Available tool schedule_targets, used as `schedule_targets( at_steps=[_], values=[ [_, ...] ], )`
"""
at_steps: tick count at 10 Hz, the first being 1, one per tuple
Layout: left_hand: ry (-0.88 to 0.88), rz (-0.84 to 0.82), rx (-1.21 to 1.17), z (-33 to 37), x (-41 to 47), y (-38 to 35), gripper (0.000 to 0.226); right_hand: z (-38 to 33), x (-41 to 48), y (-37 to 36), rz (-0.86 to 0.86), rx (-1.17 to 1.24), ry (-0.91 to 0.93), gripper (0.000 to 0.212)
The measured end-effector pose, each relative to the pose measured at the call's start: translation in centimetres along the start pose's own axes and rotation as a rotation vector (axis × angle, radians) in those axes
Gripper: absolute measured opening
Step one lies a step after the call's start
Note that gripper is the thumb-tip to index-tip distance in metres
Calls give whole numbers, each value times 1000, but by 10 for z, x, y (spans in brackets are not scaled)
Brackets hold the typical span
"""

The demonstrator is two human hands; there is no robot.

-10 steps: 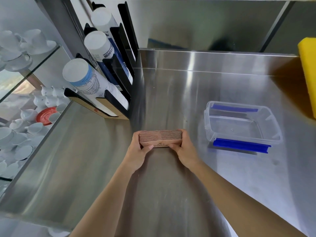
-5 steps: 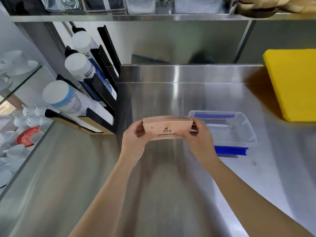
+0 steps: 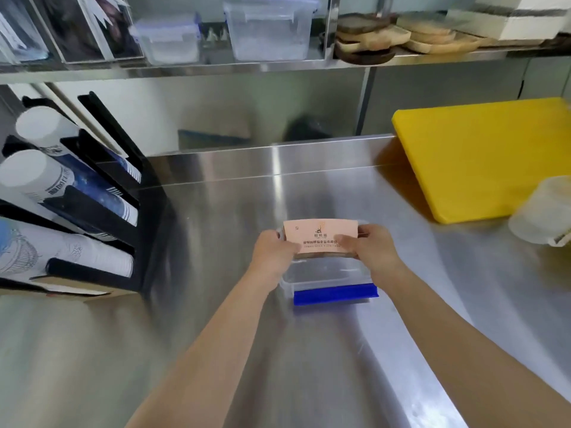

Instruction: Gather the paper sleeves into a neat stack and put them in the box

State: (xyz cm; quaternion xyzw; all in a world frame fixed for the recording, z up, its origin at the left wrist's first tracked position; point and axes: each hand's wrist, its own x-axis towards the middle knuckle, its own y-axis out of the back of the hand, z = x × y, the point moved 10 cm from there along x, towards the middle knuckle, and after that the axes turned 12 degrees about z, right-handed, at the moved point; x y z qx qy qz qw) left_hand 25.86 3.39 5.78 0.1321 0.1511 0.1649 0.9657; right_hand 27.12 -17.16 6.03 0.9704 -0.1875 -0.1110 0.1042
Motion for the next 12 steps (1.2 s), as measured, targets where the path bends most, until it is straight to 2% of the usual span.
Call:
schedule_targets(
  at_steps=[1, 2, 5, 7, 10, 12],
  values=[
    [17, 18, 118, -11, 1, -18, 31, 14, 16, -2, -18, -98, -34, 26],
    [42, 45, 180, -19, 4, -30, 39, 27, 27, -7, -25, -209, -63, 30],
    [59, 88, 380, -25, 11, -43, 25, 48, 45, -17, -8, -402, -87, 40],
    [70, 85, 470, -33, 18, -50, 28, 52, 48, -23, -21, -474, -63, 28],
    [104, 57, 464, -28, 15, -53, 33, 48, 45, -31, -37, -494, -38, 34],
    [167, 0, 320, -17, 12, -44, 29, 40, 41, -24, -64, -449, -70, 29]
  ],
)
